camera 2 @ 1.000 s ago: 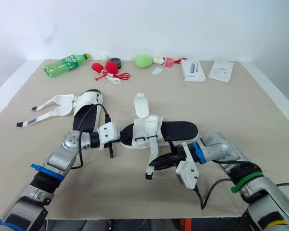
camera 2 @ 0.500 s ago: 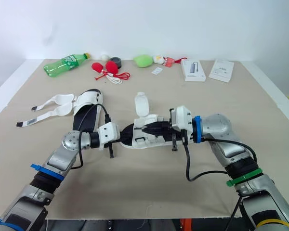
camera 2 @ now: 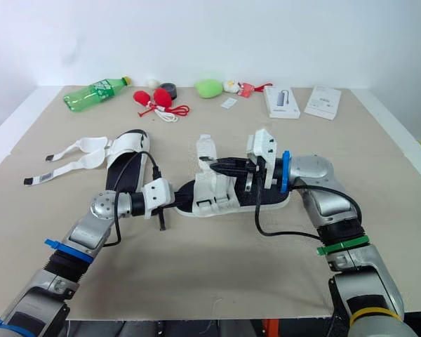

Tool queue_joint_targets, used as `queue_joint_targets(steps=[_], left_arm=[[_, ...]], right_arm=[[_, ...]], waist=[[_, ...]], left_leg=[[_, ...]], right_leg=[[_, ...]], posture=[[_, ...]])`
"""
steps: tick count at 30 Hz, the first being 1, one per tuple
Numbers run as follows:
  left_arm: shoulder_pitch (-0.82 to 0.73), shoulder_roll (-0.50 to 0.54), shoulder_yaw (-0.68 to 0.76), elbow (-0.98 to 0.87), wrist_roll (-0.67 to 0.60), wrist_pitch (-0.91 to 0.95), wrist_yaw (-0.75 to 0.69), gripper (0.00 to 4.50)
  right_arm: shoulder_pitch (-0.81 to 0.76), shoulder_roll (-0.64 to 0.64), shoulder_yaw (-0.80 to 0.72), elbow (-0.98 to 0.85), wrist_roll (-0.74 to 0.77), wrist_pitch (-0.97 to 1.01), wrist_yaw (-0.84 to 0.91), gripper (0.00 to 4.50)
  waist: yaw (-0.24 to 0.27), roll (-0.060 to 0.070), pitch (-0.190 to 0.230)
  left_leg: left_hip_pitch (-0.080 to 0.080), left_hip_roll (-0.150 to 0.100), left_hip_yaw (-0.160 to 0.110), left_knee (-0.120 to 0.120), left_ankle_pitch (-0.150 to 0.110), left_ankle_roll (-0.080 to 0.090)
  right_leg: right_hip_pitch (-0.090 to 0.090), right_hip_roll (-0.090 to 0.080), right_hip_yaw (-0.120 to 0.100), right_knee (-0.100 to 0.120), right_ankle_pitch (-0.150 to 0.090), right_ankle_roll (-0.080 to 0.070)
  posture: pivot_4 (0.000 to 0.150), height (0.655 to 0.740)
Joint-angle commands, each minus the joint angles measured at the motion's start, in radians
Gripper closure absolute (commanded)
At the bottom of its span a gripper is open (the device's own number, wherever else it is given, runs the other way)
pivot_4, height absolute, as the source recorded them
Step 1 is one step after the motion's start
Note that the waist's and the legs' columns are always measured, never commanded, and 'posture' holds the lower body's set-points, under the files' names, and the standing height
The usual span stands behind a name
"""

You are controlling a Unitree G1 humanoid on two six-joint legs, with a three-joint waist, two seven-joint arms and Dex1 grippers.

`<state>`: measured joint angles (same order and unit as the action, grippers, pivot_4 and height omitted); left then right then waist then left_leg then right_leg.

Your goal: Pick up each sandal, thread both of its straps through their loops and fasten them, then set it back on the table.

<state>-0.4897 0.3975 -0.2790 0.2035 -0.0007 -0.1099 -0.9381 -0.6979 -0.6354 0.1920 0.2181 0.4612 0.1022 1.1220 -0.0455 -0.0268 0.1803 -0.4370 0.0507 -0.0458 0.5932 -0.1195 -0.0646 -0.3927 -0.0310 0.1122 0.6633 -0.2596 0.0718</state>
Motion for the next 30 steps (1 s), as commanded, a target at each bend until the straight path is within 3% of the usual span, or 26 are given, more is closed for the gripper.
queue_joint_targets(steps=[1,25,27,28,30], left_arm=[[0.026,-0.005,-0.041,0.004,0.020,0.018,-0.012,4.50],[0.028,-0.004,-0.037,0.005,0.019,0.023,-0.003,4.50],[0.028,-0.004,-0.037,0.005,0.018,0.023,-0.003,4.50],[0.028,-0.003,-0.037,0.005,0.018,0.023,-0.003,4.50],[0.027,-0.003,-0.037,0.007,0.018,0.022,-0.003,4.50]], right_arm=[[-0.036,0.014,-0.051,0.025,-0.040,0.034,-0.041,4.48],[-0.064,0.080,-0.097,0.145,-0.148,0.174,-0.144,4.48],[-0.070,0.085,-0.108,0.153,-0.151,0.167,-0.159,3.70],[-0.073,0.087,-0.113,0.154,-0.149,0.165,-0.162,3.57],[-0.075,0.093,-0.125,0.152,-0.146,0.165,-0.168,2.61]], waist=[[0.000,0.000,0.000],[-0.001,0.000,0.000],[-0.001,0.000,0.000],[-0.001,0.000,0.000],[-0.001,0.000,0.000]], left_leg=[[0.000,0.000,0.000,0.000,0.000,0.000],[0.000,0.000,0.000,0.000,0.000,0.000],[0.000,0.000,0.000,0.000,0.000,0.000],[0.000,0.000,0.000,0.000,0.000,0.000],[-0.001,0.000,0.000,0.000,0.000,0.000]], right_leg=[[0.000,0.000,0.000,0.000,0.000,0.000],[-0.001,0.000,0.000,0.000,0.000,0.000],[-0.001,0.000,0.000,0.000,0.000,0.000],[-0.001,0.000,0.000,0.000,0.000,0.000],[-0.001,0.000,0.000,0.000,0.000,0.000]], posture=[[0.150,0.7400],[0.150,0.7400],[0.150,0.7400],[0.150,0.7400],[0.150,0.7400]])
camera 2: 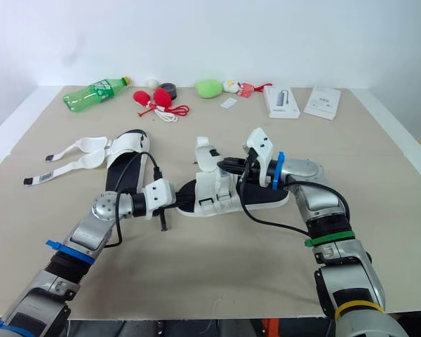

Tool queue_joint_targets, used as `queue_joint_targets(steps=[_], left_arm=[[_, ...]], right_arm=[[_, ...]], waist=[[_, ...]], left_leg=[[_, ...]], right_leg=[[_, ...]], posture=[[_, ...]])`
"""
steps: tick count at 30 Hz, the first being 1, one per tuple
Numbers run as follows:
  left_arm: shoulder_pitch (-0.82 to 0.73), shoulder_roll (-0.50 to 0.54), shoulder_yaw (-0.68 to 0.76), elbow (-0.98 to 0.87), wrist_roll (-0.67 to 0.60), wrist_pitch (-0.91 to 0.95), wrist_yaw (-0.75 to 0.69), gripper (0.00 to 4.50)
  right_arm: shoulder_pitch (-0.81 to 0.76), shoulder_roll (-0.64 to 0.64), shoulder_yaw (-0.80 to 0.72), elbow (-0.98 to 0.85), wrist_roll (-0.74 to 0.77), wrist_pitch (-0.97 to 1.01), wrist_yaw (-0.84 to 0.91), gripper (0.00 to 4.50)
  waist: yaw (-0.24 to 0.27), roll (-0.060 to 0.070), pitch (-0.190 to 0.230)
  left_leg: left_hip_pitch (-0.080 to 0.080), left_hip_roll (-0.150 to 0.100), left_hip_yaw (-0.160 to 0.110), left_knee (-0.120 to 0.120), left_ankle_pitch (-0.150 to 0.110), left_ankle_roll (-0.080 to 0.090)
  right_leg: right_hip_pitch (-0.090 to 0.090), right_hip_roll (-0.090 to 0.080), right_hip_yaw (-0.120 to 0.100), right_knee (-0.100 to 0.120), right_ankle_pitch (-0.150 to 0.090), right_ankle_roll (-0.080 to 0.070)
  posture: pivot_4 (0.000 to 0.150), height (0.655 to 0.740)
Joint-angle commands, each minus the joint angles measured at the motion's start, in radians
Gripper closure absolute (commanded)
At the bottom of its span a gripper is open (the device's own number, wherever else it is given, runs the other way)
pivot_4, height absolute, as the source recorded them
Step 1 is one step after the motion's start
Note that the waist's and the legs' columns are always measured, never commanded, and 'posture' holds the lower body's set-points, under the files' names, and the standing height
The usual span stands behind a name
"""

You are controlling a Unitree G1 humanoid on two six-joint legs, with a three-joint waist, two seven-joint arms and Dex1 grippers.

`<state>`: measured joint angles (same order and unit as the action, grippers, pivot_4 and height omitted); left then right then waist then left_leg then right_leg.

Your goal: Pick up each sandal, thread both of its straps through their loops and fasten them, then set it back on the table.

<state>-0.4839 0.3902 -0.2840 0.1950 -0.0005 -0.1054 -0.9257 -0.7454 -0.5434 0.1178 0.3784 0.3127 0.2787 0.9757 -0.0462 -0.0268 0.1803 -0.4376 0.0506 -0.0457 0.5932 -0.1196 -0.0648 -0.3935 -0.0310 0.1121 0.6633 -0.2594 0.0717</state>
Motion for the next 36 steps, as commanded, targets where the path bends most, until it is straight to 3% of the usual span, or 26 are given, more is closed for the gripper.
queue_joint_targets(steps=[1,5,15,16,17,19,20,21,24,25,27,36], left_arm=[[0.021,0.004,-0.032,0.017,0.018,0.017,-0.016,4.50],[0.020,0.003,-0.032,0.019,0.017,0.016,-0.018,4.50],[0.020,0.003,-0.034,0.021,0.017,0.010,-0.022,4.50],[0.022,0.003,-0.034,0.017,0.013,0.009,-0.025,4.50],[0.025,0.003,-0.034,0.011,0.008,0.008,-0.030,4.50],[0.029,0.012,-0.038,0.006,0.007,-0.002,-0.044,4.50],[0.030,0.020,-0.039,0.008,0.010,-0.010,-0.051,4.50],[0.031,0.026,-0.040,0.010,0.012,-0.018,-0.056,4.50],[0.025,0.042,-0.031,0.021,0.010,-0.030,-0.071,4.50],[0.021,0.048,-0.029,0.028,0.013,-0.036,-0.074,4.50],[0.016,0.056,-0.027,0.038,0.019,-0.049,-0.078,4.50],[0.004,0.075,-0.029,0.065,0.032,-0.087,-0.087,4.50]], right_arm=[[-0.028,0.005,-0.058,-0.010,0.003,-0.010,-0.025,2.21],[-0.026,0.009,-0.069,-0.013,0.000,0.012,-0.025,0.20],[-0.088,0.025,-0.080,-0.006,-0.017,-0.049,0.005,0.08],[-0.106,0.028,-0.087,0.000,-0.008,-0.042,0.012,0.58],[-0.128,0.028,-0.090,0.010,-0.003,-0.031,0.017,0.69],[-0.169,0.023,-0.090,0.033,0.005,-0.005,0.039,1.60],[-0.185,0.019,-0.087,0.041,0.009,0.007,0.059,1.77],[-0.197,0.015,-0.085,0.048,0.011,0.016,0.076,2.41],[-0.242,-0.011,-0.045,0.104,-0.007,0.064,0.163,3.16],[-0.254,-0.017,-0.028,0.131,-0.023,0.069,0.186,3.89],[-0.268,-0.021,-0.005,0.173,-0.047,0.083,0.216,4.41],[-0.279,0.009,0.084,0.300,-0.150,-0.019,0.292,4.41]], waist=[[0.000,0.000,0.000],[0.000,0.000,0.000],[0.000,0.000,0.000],[0.000,0.000,0.000],[0.000,0.000,0.000],[0.000,0.000,0.000],[0.000,0.000,0.000],[0.000,0.000,0.000],[-0.001,0.000,0.000],[-0.001,0.000,0.000],[-0.001,0.000,0.000],[-0.003,0.001,0.000]], left_leg=[[0.000,0.000,0.000,0.000,0.000,0.000],[-0.001,0.000,0.000,0.000,0.000,0.000],[-0.001,0.000,0.000,0.000,0.000,0.000],[-0.002,0.000,0.000,0.000,0.000,0.000],[-0.002,0.000,0.000,0.000,0.000,0.000],[-0.002,0.000,0.000,0.000,0.000,0.000],[-0.002,0.000,0.000,0.000,0.000,0.000],[-0.002,0.000,0.000,-0.001,0.000,0.000],[-0.003,0.000,0.000,-0.002,0.000,0.000],[-0.003,0.000,0.001,-0.005,0.000,0.000],[-0.002,0.000,0.000,-0.007,0.000,0.000],[-0.002,0.000,0.000,-0.011,0.000,0.000]], right_leg=[[0.000,0.000,0.000,0.000,0.000,0.000],[-0.001,0.000,0.000,0.000,0.000,0.000],[-0.002,0.000,0.000,0.000,0.000,0.000],[-0.002,0.000,0.000,0.000,0.000,0.000],[-0.002,0.000,0.000,0.000,0.000,0.000],[-0.003,0.000,0.000,0.000,0.000,0.000],[-0.003,0.000,0.000,0.000,0.000,0.000],[-0.003,0.000,0.000,0.000,0.000,0.000],[-0.005,0.000,0.000,0.000,0.000,0.000],[-0.006,0.000,0.000,0.000,-0.001,-0.001],[-0.006,0.000,0.000,0.000,-0.002,-0.001],[-0.008,0.001,0.000,0.000,-0.002,0.002]], posture=[[0.150,0.7400],[0.150,0.7400],[0.150,0.7400],[0.150,0.7400],[0.150,0.7400],[0.150,0.7400],[0.150,0.7400],[0.150,0.7400],[0.150,0.7400],[0.150,0.7400],[0.150,0.7400],[0.150,0.7400]])
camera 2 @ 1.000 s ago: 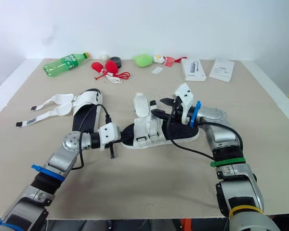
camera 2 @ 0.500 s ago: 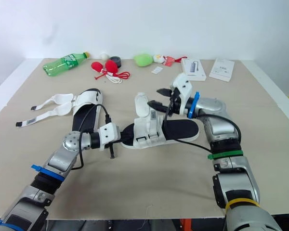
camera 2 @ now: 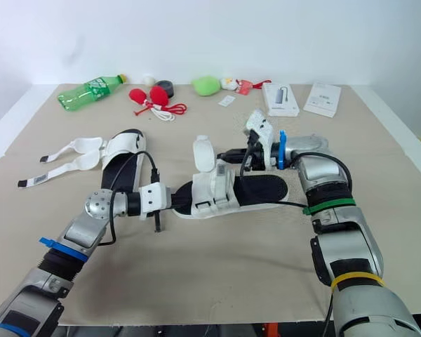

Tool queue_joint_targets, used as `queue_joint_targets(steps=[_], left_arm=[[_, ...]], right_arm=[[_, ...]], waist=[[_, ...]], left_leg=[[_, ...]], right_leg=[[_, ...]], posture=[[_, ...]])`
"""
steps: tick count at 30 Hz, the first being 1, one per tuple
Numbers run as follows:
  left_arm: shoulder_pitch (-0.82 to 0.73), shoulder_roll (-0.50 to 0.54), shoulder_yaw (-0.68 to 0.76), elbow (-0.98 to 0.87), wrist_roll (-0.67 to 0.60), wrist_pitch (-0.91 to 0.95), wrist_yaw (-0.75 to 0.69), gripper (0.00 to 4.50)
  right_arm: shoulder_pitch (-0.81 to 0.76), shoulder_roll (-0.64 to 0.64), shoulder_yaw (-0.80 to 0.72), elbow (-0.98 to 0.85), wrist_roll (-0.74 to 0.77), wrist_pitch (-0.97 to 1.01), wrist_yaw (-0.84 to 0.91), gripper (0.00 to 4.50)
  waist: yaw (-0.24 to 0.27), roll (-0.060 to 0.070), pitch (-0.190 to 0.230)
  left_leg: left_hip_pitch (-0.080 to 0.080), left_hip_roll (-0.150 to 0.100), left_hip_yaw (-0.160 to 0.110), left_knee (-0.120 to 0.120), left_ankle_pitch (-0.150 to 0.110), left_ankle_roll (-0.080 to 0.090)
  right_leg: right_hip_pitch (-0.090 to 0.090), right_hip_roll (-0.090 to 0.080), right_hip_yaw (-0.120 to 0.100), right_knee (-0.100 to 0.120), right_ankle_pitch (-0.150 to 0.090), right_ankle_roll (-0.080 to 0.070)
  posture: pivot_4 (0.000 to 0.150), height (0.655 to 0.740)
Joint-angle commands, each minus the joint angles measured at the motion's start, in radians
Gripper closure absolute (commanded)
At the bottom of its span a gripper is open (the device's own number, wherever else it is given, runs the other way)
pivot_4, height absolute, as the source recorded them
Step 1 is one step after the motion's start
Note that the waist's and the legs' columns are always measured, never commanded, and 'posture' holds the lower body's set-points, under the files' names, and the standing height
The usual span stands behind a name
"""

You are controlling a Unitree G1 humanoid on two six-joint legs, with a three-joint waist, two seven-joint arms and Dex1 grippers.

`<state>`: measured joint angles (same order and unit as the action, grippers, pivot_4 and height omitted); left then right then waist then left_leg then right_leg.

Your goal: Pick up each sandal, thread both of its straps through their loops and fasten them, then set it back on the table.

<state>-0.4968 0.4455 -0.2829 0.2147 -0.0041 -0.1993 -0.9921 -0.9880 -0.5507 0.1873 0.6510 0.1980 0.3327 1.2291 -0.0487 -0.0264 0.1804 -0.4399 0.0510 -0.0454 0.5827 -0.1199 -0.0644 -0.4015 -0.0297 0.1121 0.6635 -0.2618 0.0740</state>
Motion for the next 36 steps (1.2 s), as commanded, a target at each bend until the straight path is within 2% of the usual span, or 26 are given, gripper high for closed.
queue_joint_targets(steps=[1,8,16,20,23,24,25,26,29,30,31,33,34,36], left_arm=[[0.017,0.021,-0.031,0.045,0.035,0.005,-0.020,4.50],[0.025,0.022,-0.027,0.040,0.027,0.003,-0.017,4.50],[0.038,0.030,-0.002,0.017,-0.024,0.021,-0.040,4.50],[0.035,0.031,0.000,0.019,-0.029,0.024,-0.045,4.50],[0.032,0.030,-0.002,0.021,-0.029,0.025,-0.047,4.50],[0.032,0.030,-0.003,0.022,-0.028,0.024,-0.047,4.50],[0.032,0.029,-0.004,0.021,-0.028,0.025,-0.046,4.50],[0.032,0.028,-0.006,0.021,-0.027,0.025,-0.045,4.50],[0.036,0.024,-0.009,0.017,-0.025,0.026,-0.043,4.50],[0.037,0.023,-0.010,0.015,-0.025,0.027,-0.042,4.50],[0.038,0.022,-0.011,0.014,-0.025,0.027,-0.041,4.50],[0.039,0.021,-0.012,0.012,-0.024,0.028,-0.040,4.50],[0.039,0.020,-0.012,0.010,-0.024,0.029,-0.039,4.50],[0.043,0.018,-0.013,0.004,-0.024,0.032,-0.036,4.50]], right_arm=[[-0.042,0.024,0.017,0.036,-0.041,-0.084,0.040,4.41],[-0.055,0.040,0.069,0.083,-0.124,-0.251,0.106,4.41],[-0.049,0.035,0.058,0.100,-0.149,-0.328,0.140,4.41],[-0.119,0.035,-0.015,0.205,-0.119,-0.280,0.086,4.41],[-0.196,0.043,-0.086,0.270,-0.052,-0.123,0.089,4.41],[-0.217,0.043,-0.103,0.283,-0.035,-0.077,0.103,3.83],[-0.239,0.044,-0.123,0.297,-0.015,-0.018,0.109,3.72],[-0.254,0.046,-0.137,0.303,-0.001,0.020,0.115,3.17],[-0.285,0.055,-0.154,0.314,0.024,0.133,0.131,2.22],[-0.297,0.060,-0.157,0.313,0.036,0.198,0.141,1.58],[-0.309,0.064,-0.157,0.313,0.045,0.262,0.149,1.45],[-0.324,0.068,-0.142,0.304,0.059,0.377,0.186,0.46],[-0.329,0.069,-0.124,0.302,0.054,0.427,0.200,0.19],[-0.327,0.074,-0.101,0.290,0.047,0.479,0.218,0.06]], waist=[[-0.002,0.000,0.000],[-0.004,0.000,0.000],[-0.005,0.000,0.000],[-0.005,0.000,0.000],[-0.006,0.001,0.000],[-0.007,0.001,0.000],[-0.007,0.001,0.001],[-0.007,0.001,0.001],[-0.007,0.002,0.001],[-0.007,0.002,0.001],[-0.007,0.002,0.001],[-0.008,0.002,0.001],[-0.007,0.002,0.001],[-0.007,0.002,0.001]], left_leg=[[0.000,0.000,0.000,0.000,0.000,0.000],[0.001,0.000,0.000,0.001,0.000,0.000],[0.001,0.001,0.000,0.000,0.000,0.000],[0.001,0.001,0.000,0.000,0.000,0.000],[0.001,0.002,0.000,0.000,0.000,0.000],[0.001,0.001,0.000,0.000,0.000,0.000],[0.001,0.002,0.000,0.000,0.000,0.000],[0.001,0.002,0.000,0.000,0.000,0.000],[0.001,0.002,0.000,0.000,0.000,0.000],[0.001,0.002,0.000,0.000,0.000,0.000],[0.001,0.002,0.000,0.000,0.000,0.000],[0.001,0.002,0.000,0.000,0.000,0.000],[0.001,0.002,0.000,0.000,0.000,0.000],[0.000,0.002,0.000,0.000,0.000,0.000]], right_leg=[[0.000,0.000,0.000,0.000,0.000,0.000],[0.000,0.000,0.000,0.000,0.001,-0.001],[0.000,0.002,0.000,0.001,0.001,-0.001],[0.000,0.002,0.000,0.001,0.000,-0.001],[0.000,0.002,0.000,0.001,0.000,-0.001],[0.000,0.002,0.000,0.001,0.001,-0.001],[0.000,0.002,0.000,0.001,0.001,-0.001],[0.000,0.002,0.000,0.001,0.001,-0.001],[-0.001,0.002,0.000,0.002,0.001,-0.001],[-0.001,0.002,0.000,0.002,0.000,-0.001],[-0.001,0.002,0.000,0.002,0.000,-0.001],[-0.001,0.002,0.000,0.002,0.000,-0.002],[-0.001,0.002,0.000,0.002,0.000,-0.002],[-0.001,0.002,0.000,0.002,0.000,-0.001]], posture=[[0.150,0.7400],[0.150,0.7400],[0.150,0.7400],[0.150,0.7400],[0.150,0.7400],[0.150,0.7400],[0.150,0.7400],[0.150,0.7400],[0.150,0.7400],[0.150,0.7400],[0.150,0.7400],[0.150,0.7400],[0.150,0.7400],[0.150,0.7400]])
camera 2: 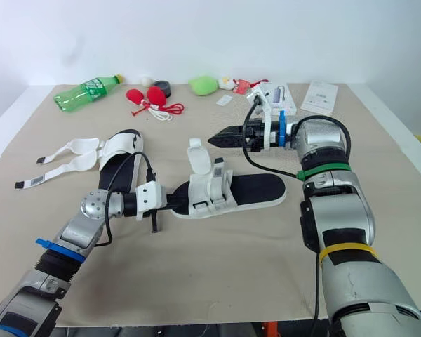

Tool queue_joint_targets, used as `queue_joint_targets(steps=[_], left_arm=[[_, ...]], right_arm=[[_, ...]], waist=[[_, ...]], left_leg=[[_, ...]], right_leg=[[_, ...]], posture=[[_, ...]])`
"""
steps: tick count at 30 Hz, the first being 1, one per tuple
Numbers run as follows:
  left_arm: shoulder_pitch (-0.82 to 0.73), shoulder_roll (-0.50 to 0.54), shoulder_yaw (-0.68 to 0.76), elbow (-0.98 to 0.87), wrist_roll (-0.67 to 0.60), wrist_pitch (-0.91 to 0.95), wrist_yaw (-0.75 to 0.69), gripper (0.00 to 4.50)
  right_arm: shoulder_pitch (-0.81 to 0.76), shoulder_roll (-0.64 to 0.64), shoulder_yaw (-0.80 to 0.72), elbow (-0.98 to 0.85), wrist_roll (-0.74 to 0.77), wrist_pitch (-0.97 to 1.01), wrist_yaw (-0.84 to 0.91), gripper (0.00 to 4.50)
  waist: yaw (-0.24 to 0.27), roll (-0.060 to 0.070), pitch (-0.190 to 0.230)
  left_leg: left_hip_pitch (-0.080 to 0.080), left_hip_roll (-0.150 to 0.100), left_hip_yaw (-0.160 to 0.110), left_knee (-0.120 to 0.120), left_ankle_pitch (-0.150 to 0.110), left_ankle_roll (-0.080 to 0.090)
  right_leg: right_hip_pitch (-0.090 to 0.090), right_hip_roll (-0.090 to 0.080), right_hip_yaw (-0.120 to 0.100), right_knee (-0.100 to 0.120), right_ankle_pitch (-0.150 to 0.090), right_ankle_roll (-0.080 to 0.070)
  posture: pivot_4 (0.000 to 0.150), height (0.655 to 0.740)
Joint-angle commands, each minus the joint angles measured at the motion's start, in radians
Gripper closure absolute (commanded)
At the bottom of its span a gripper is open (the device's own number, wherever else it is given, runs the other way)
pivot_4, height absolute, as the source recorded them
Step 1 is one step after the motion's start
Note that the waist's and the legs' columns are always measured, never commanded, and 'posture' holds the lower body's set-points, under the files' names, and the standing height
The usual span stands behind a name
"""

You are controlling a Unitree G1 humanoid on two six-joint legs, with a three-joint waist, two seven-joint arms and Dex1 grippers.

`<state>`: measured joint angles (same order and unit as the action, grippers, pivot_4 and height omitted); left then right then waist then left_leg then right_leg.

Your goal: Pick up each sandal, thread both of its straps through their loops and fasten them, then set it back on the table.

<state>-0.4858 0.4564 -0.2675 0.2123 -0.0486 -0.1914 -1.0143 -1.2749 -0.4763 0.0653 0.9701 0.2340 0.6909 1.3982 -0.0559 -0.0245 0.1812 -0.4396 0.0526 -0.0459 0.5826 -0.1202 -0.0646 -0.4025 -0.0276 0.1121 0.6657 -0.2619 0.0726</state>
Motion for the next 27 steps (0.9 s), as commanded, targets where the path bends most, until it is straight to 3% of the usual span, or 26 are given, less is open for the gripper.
queue_joint_targets(steps=[1,7,27], left_arm=[[0.035,0.007,-0.029,0.003,0.021,0.025,-0.012,4.50],[0.047,0.008,-0.031,-0.008,0.023,0.031,-0.007,4.50],[0.073,0.011,-0.039,-0.043,0.041,0.047,0.018,4.50]], right_arm=[[-0.043,0.004,0.025,-0.029,0.009,0.141,0.048,0.06],[-0.075,0.044,0.016,0.004,0.014,0.220,0.021,0.06],[-0.179,0.191,-0.078,0.185,0.020,0.160,-0.088,0.06]], waist=[[0.000,0.000,0.000],[-0.002,0.000,0.000],[-0.003,0.000,0.000]], left_leg=[[0.000,0.000,0.000,0.000,0.000,0.000],[0.000,0.000,0.000,0.000,0.000,0.000],[-0.002,0.000,0.000,0.000,-0.001,-0.001]], right_leg=[[0.000,0.000,0.000,0.000,0.000,0.000],[-0.001,0.000,0.000,0.001,0.000,0.000],[-0.002,0.001,0.000,0.001,-0.001,0.001]], posture=[[0.150,0.7400],[0.150,0.7400],[0.150,0.7400]])
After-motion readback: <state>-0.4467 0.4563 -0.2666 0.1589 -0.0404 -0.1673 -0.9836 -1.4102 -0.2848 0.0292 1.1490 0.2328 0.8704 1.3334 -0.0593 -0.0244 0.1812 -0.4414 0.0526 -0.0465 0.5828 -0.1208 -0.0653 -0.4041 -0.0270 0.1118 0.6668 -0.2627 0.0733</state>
